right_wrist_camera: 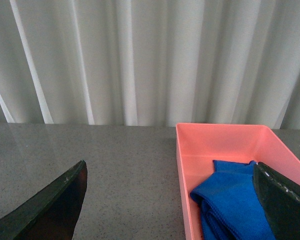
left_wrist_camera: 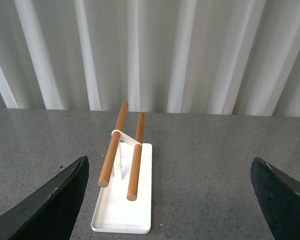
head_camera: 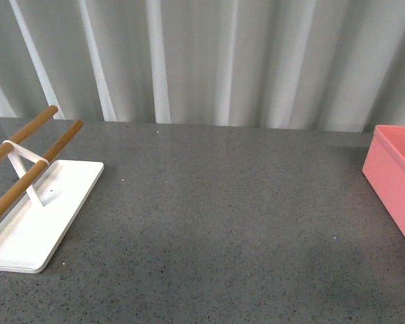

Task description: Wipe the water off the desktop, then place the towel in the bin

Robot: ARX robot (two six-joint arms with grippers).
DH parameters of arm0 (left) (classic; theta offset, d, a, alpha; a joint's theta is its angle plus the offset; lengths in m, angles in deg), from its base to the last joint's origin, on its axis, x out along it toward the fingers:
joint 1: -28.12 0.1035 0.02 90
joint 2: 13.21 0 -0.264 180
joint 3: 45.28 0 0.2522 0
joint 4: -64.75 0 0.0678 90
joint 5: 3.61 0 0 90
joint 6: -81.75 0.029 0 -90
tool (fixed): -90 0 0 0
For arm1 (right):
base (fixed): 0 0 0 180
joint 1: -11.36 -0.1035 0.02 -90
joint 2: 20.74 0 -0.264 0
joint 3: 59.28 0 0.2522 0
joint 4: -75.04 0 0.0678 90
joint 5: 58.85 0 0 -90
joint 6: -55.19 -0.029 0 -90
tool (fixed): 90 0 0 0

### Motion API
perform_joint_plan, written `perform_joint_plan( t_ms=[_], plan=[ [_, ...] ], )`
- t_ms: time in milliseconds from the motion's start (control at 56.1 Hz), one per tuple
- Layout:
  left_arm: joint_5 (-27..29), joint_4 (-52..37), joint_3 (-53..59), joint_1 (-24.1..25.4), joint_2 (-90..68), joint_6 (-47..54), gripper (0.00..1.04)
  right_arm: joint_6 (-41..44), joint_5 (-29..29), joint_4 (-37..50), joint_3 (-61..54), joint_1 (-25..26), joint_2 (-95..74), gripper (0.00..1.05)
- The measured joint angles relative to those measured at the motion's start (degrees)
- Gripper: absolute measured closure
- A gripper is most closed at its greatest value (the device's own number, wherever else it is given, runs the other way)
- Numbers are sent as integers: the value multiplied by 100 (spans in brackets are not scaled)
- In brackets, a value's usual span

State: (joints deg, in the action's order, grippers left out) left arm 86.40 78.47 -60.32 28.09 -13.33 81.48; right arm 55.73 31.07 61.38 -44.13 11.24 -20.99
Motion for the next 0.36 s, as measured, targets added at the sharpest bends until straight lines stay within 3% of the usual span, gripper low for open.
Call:
perform_joint_plan(
  t_ms=[357],
  plan=[
    [0,0,0,0,0,0,7,0,0,0,0,0,0,7]
  ],
)
